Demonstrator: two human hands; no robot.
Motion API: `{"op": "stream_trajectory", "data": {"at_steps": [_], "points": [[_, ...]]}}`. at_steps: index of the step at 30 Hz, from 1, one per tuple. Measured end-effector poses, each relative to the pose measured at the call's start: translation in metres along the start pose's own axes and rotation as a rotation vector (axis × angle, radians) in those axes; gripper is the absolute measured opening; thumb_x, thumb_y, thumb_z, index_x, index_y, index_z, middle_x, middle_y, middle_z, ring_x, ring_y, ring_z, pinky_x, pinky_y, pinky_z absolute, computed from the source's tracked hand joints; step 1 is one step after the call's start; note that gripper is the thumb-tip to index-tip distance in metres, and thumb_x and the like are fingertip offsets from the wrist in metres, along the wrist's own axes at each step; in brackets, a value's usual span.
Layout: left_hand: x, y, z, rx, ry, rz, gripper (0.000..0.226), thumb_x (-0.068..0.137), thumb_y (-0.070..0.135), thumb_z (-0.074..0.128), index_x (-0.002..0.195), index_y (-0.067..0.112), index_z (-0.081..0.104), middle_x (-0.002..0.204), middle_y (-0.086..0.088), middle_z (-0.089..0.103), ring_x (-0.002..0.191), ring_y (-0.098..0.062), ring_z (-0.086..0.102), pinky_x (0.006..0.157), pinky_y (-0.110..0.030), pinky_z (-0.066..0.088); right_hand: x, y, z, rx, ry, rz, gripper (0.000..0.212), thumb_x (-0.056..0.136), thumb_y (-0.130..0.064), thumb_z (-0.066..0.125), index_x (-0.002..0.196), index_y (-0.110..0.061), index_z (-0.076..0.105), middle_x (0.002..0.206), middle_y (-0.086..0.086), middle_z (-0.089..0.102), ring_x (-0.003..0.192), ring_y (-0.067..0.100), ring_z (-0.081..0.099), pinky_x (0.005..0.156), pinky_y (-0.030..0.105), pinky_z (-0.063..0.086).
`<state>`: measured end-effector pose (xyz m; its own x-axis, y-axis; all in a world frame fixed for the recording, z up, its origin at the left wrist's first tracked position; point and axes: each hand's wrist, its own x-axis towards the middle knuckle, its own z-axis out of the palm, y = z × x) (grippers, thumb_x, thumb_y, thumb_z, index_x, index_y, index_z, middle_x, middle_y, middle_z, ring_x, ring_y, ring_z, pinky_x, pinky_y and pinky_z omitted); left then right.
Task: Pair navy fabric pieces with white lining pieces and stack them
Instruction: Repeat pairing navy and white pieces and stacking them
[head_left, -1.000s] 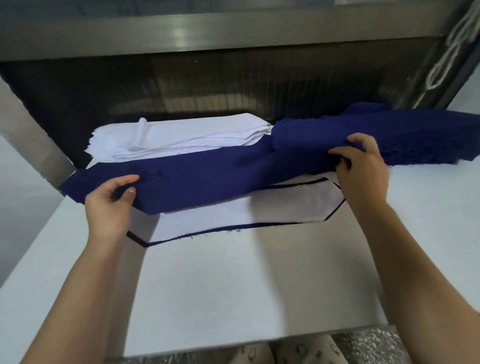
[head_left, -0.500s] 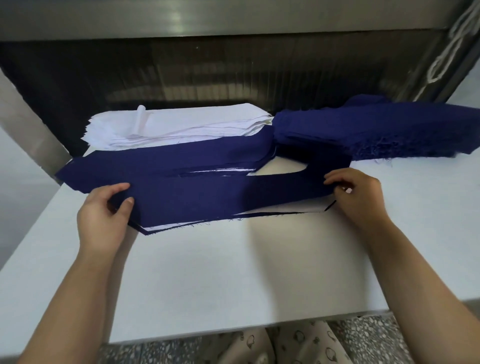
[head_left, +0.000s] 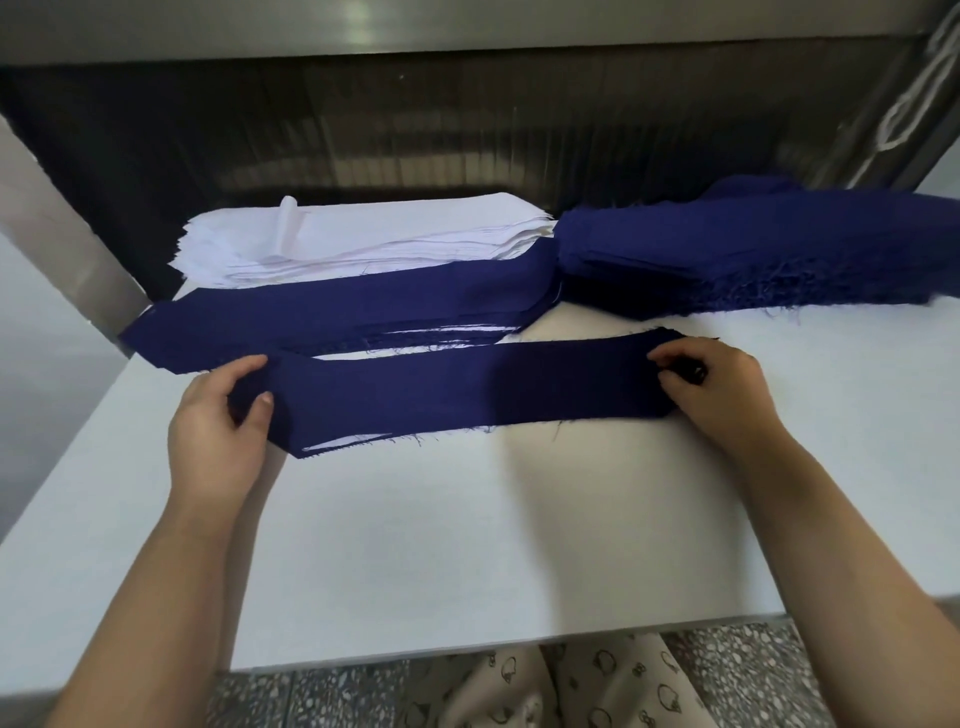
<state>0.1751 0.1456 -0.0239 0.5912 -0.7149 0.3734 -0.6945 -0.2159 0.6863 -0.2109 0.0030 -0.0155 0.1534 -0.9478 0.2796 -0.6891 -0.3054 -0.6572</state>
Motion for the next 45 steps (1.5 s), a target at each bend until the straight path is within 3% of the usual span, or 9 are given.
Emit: {"op": "stream_trajectory", "data": {"at_steps": [7, 18, 21, 24, 27, 31, 34, 38, 45], "points": [[0.0, -0.001, 0.0, -0.041, 0.04, 0.001, 0.034, 0.091, 0.003, 0.057, 0.124, 0.012, 0.062, 0.118, -0.006, 0.057, 0.076, 0.018, 0.047, 0.074, 0.004, 0.033, 0.0, 0.001, 0.0, -0.005, 0.111, 0.009, 0.03, 0.08, 0.01, 0.054, 0.09, -0.014, 0.07, 0.09, -0.007, 0.059, 0.065, 0.007, 0.049, 0.063, -0.003, 0.032], [-0.002, 0.006, 0.0, -0.087, 0.029, -0.03, 0.035, 0.09, 0.002, 0.058, 0.124, 0.013, 0.062, 0.096, 0.025, 0.046, 0.072, 0.018, 0.048, 0.073, 0.004, 0.034, 0.0, 0.001, -0.001, -0.016, 0.154, 0.004, 0.033, 0.079, 0.013, 0.051, 0.088, -0.013, 0.07, 0.092, -0.007, 0.058, 0.071, -0.012, 0.049, 0.067, -0.005, 0.03], [-0.003, 0.007, -0.001, -0.06, 0.018, -0.023, 0.035, 0.09, 0.003, 0.058, 0.123, 0.012, 0.062, 0.101, 0.01, 0.053, 0.073, 0.011, 0.05, 0.073, 0.001, 0.035, 0.0, 0.003, 0.001, -0.025, 0.137, 0.021, 0.033, 0.08, 0.012, 0.05, 0.09, -0.014, 0.07, 0.092, -0.006, 0.058, 0.07, -0.015, 0.048, 0.066, -0.003, 0.03], [-0.004, 0.008, -0.001, 0.0, -0.015, -0.012, 0.035, 0.088, 0.002, 0.059, 0.122, 0.011, 0.063, 0.113, -0.002, 0.054, 0.076, -0.007, 0.049, 0.076, -0.012, 0.035, 0.001, 0.004, 0.002, -0.058, 0.102, 0.079, 0.031, 0.082, 0.008, 0.051, 0.094, -0.013, 0.07, 0.089, -0.006, 0.056, 0.07, 0.004, 0.044, 0.067, 0.008, 0.03], [-0.005, 0.011, -0.002, 0.066, -0.075, -0.007, 0.034, 0.085, -0.002, 0.061, 0.117, 0.009, 0.066, 0.118, -0.01, 0.058, 0.098, -0.023, 0.055, 0.089, -0.021, 0.035, 0.001, 0.002, 0.002, -0.081, 0.069, 0.11, 0.027, 0.084, 0.003, 0.053, 0.095, -0.015, 0.069, 0.094, -0.006, 0.055, 0.083, 0.011, 0.046, 0.075, 0.018, 0.032], [-0.003, 0.012, -0.001, 0.157, -0.062, -0.039, 0.03, 0.084, 0.004, 0.064, 0.113, 0.01, 0.069, 0.116, -0.016, 0.062, 0.11, -0.036, 0.051, 0.102, -0.034, 0.032, 0.0, -0.002, -0.001, -0.148, 0.073, 0.07, 0.022, 0.082, 0.0, 0.057, 0.097, -0.01, 0.07, 0.107, 0.009, 0.063, 0.099, 0.032, 0.051, 0.088, 0.029, 0.034], [-0.003, 0.015, 0.001, 0.294, -0.022, -0.187, 0.035, 0.086, 0.025, 0.064, 0.121, 0.021, 0.063, 0.125, -0.011, 0.059, 0.122, -0.037, 0.037, 0.099, -0.039, 0.026, 0.0, -0.003, 0.0, -0.346, 0.049, 0.13, 0.03, 0.086, -0.018, 0.057, 0.115, -0.016, 0.064, 0.124, 0.014, 0.053, 0.118, 0.039, 0.035, 0.096, 0.034, 0.024], [-0.003, 0.018, 0.002, 0.378, -0.07, -0.191, 0.044, 0.086, 0.034, 0.065, 0.126, 0.021, 0.057, 0.126, -0.015, 0.057, 0.121, -0.041, 0.038, 0.1, -0.044, 0.025, -0.002, -0.005, 0.001, -0.52, -0.021, 0.275, 0.049, 0.089, -0.035, 0.048, 0.135, -0.02, 0.042, 0.136, 0.017, 0.041, 0.123, 0.037, 0.026, 0.097, 0.044, 0.023], [-0.007, 0.025, -0.005, 0.217, -0.141, -0.102, 0.03, 0.091, 0.021, 0.058, 0.12, 0.027, 0.063, 0.095, -0.005, 0.066, 0.104, -0.035, 0.053, 0.098, -0.041, 0.032, -0.001, -0.01, 0.002, -0.323, 0.004, 0.172, 0.051, 0.088, -0.016, 0.053, 0.136, -0.022, 0.039, 0.128, 0.019, 0.042, 0.11, 0.04, 0.042, 0.097, 0.046, 0.029]]}}
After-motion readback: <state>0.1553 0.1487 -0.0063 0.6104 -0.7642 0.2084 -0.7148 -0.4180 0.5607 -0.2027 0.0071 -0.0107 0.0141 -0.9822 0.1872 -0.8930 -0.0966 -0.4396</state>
